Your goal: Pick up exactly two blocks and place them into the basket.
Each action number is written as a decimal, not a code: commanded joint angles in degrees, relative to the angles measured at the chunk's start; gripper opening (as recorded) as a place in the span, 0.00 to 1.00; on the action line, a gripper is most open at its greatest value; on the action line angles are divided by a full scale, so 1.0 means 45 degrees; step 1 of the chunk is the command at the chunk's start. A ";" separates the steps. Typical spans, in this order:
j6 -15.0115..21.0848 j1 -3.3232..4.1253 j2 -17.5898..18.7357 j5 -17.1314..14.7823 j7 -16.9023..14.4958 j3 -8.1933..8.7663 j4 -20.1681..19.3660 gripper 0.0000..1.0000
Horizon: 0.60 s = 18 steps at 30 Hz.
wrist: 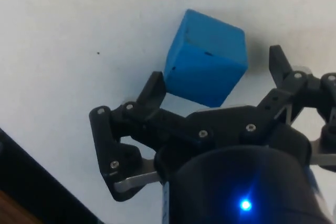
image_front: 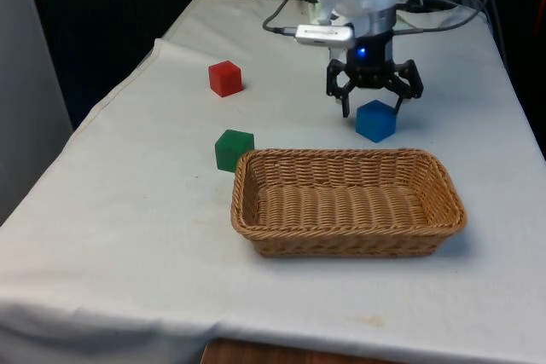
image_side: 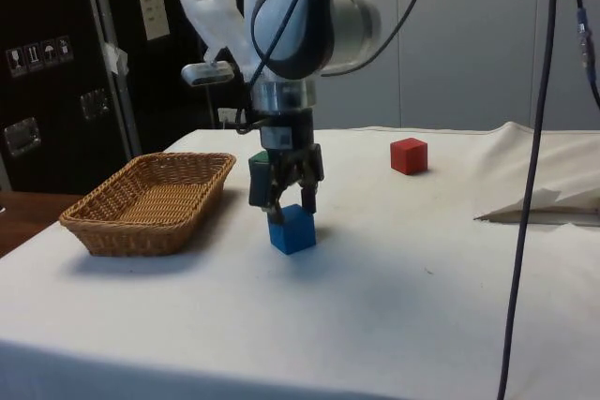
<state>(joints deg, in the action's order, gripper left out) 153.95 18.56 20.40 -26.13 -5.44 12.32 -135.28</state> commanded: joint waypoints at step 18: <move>-0.0407 -0.0013 -0.1681 -0.0306 -0.0204 0.0115 -0.1082 1.00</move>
<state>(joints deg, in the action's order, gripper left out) 151.83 18.39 12.61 -27.04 -6.53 12.95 -140.20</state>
